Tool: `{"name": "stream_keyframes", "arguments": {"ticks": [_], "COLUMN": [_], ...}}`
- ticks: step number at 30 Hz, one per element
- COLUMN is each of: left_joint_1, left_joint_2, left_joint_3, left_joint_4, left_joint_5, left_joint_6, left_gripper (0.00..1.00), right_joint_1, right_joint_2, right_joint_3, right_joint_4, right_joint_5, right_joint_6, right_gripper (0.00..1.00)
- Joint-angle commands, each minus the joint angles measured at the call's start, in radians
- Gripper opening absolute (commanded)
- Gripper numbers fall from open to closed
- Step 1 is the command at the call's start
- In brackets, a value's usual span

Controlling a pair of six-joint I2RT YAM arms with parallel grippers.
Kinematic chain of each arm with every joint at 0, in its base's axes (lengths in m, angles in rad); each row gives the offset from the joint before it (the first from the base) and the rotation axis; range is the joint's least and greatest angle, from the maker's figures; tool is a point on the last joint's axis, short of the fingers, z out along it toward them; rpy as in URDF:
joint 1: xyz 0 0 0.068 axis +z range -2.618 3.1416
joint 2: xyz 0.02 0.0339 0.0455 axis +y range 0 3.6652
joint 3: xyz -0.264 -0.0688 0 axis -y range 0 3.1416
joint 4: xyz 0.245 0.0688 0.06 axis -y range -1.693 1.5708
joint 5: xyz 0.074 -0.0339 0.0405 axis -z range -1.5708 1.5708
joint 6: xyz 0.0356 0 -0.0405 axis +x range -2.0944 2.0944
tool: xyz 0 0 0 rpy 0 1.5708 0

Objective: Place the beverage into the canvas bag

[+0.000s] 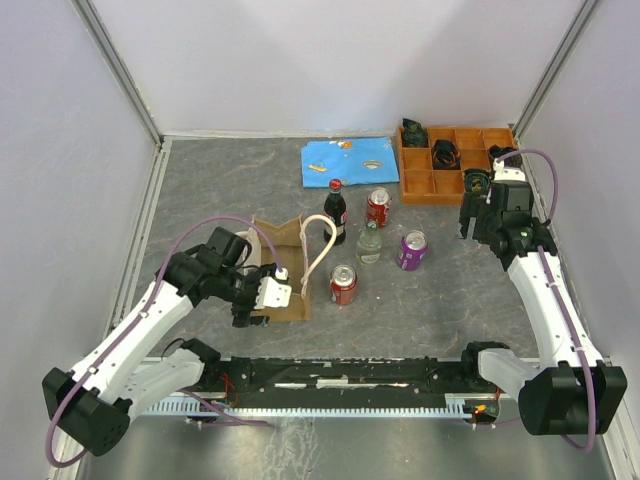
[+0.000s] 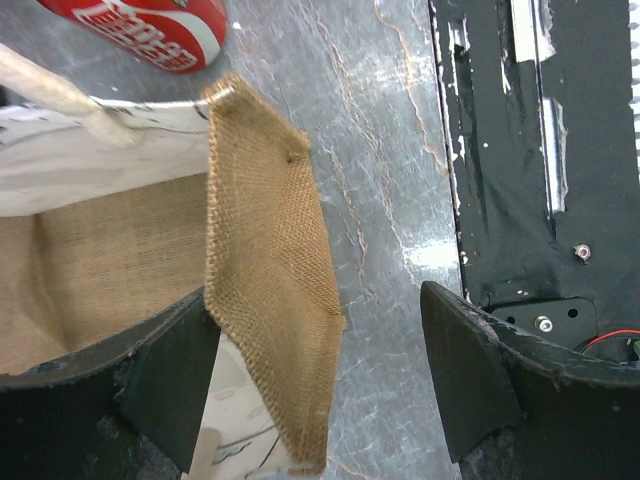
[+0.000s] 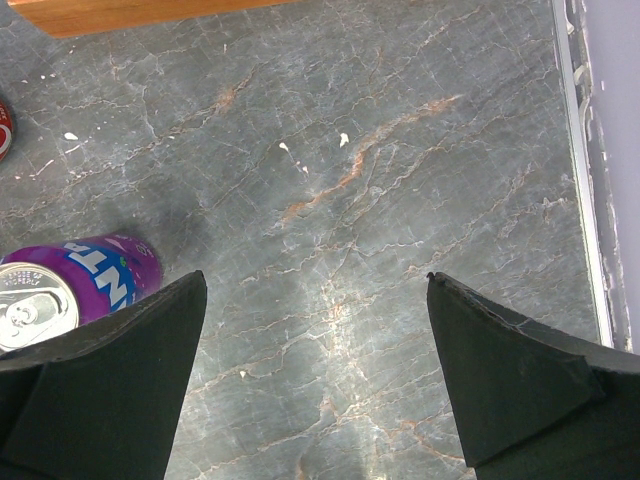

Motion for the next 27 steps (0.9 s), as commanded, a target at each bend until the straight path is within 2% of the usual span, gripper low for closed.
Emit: {"name": "stream_keyframes", "arguments": {"ticks": [1,6,11,21,27], "left_joint_1": [-0.004,-0.004,-0.004,-0.004,-0.003], "left_joint_2": [-0.032,-0.001,0.108,0.342,0.451], "left_joint_3": [0.124,0.233,0.306,0.247,0.238], "left_joint_4": [-0.004,0.138,0.481,1.183,1.364], "left_joint_5": [0.075,0.052,-0.094,-0.169,-0.209], "left_joint_6": [-0.080,-0.311,-0.645,-1.028,-1.100], "left_gripper": [0.85,0.85,0.85,0.86,0.86], "right_joint_1": [0.004,0.004,0.004,0.004,0.004], "right_joint_2": [0.002,0.023,0.055,0.059,0.023], "right_joint_3": [0.013,0.023,0.040,0.056,0.045], "right_joint_4": [0.038,0.051,0.069,0.042,0.008], "right_joint_5": [0.012,0.006,-0.003,-0.005,0.022], "right_joint_6": [0.003,0.015,0.029,0.008,-0.015], "right_gripper": [0.99,0.99,0.99,0.99,0.99]}}
